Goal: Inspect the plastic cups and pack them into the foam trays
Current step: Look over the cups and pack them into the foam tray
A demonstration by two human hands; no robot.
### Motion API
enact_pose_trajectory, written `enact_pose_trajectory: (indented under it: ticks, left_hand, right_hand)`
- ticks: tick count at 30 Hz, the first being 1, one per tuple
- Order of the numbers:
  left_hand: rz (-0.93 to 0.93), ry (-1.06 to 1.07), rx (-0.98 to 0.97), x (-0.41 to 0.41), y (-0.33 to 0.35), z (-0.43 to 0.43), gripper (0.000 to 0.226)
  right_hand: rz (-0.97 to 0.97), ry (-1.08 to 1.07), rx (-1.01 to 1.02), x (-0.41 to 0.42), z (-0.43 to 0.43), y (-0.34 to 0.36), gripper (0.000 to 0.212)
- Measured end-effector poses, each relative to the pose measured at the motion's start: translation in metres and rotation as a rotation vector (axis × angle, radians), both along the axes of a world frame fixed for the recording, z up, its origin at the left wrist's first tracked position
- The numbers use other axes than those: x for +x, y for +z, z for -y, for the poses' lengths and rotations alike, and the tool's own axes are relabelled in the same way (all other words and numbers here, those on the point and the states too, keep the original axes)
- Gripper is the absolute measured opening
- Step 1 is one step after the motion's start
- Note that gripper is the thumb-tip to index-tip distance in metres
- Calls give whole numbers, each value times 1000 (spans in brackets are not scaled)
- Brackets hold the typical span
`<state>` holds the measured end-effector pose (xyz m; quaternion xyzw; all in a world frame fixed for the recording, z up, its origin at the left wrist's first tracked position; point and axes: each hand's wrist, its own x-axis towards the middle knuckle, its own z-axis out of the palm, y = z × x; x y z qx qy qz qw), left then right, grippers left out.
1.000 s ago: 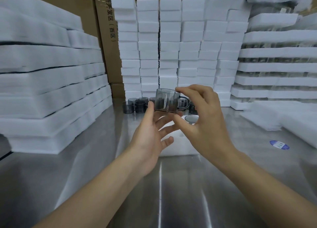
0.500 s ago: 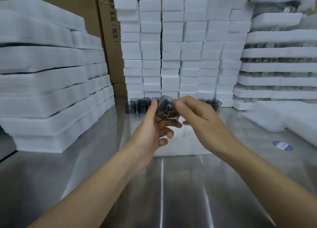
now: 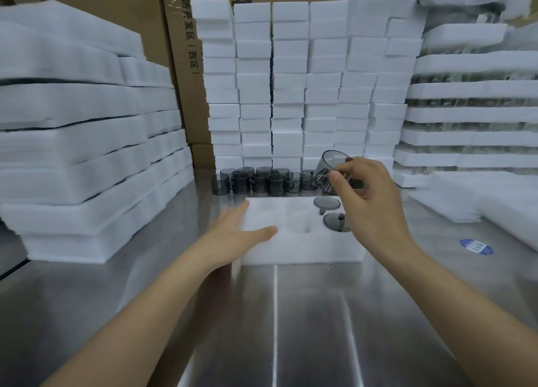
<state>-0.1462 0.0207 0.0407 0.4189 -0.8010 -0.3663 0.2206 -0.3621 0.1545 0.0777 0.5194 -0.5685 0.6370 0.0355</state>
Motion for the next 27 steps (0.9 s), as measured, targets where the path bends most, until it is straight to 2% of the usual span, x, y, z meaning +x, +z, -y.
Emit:
enact_pose_trajectory:
  ticks: [3, 6, 14, 17, 27]
  left_hand:
    - [-7, -145, 32, 7, 2, 6, 123]
    - [-8, -228, -42, 11, 6, 6, 124]
    - [55, -178, -222, 13, 12, 1, 106]
    - [64, -176, -235, 13, 13, 0, 103]
    - [101, -185, -223, 14, 17, -7, 95]
  right_hand:
    - [-80, -33, 67, -5, 4, -6, 14]
    - [-129, -44, 129, -7, 6, -13, 10]
    - [-307, -51, 100, 0, 7, -18, 14]
    - [-410, -94, 126, 6, 7, -19, 14]
    - [-544, -197, 149, 7, 8, -19, 13]
